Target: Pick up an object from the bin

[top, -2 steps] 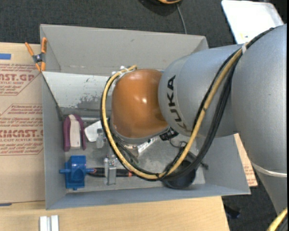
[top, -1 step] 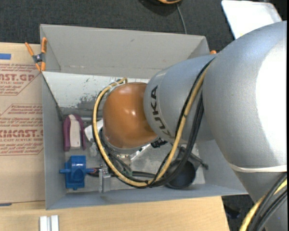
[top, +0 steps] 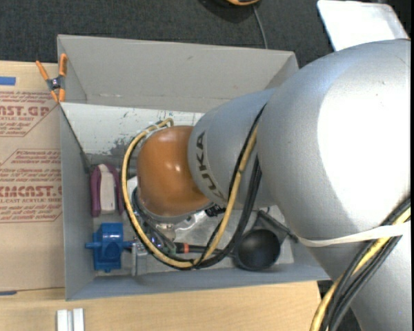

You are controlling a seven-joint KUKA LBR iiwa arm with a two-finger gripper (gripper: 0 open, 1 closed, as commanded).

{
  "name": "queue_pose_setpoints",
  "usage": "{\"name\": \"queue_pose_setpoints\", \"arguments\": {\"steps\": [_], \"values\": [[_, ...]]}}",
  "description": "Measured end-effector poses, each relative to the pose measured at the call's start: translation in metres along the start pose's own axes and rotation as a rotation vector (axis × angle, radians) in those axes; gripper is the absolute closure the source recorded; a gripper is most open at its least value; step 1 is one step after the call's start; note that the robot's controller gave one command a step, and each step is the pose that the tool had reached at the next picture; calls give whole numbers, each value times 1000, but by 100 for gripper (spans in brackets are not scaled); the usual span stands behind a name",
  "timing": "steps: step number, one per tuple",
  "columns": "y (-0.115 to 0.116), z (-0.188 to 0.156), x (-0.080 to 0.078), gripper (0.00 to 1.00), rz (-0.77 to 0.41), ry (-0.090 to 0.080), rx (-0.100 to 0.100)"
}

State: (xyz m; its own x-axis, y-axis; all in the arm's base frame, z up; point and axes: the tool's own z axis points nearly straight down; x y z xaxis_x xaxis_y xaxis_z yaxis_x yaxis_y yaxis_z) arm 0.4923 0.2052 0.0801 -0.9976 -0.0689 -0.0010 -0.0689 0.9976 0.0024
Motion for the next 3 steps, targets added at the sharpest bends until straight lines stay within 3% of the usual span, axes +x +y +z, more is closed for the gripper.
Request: {"name": "queue_pose_setpoints", "arguments": {"steps": [1, 2, 3], "values": [[7, -28, 0, 0, -66, 0, 1], [30, 1, 2, 0, 19, 2, 0], [34, 21, -2, 0, 14, -4, -1]]}}
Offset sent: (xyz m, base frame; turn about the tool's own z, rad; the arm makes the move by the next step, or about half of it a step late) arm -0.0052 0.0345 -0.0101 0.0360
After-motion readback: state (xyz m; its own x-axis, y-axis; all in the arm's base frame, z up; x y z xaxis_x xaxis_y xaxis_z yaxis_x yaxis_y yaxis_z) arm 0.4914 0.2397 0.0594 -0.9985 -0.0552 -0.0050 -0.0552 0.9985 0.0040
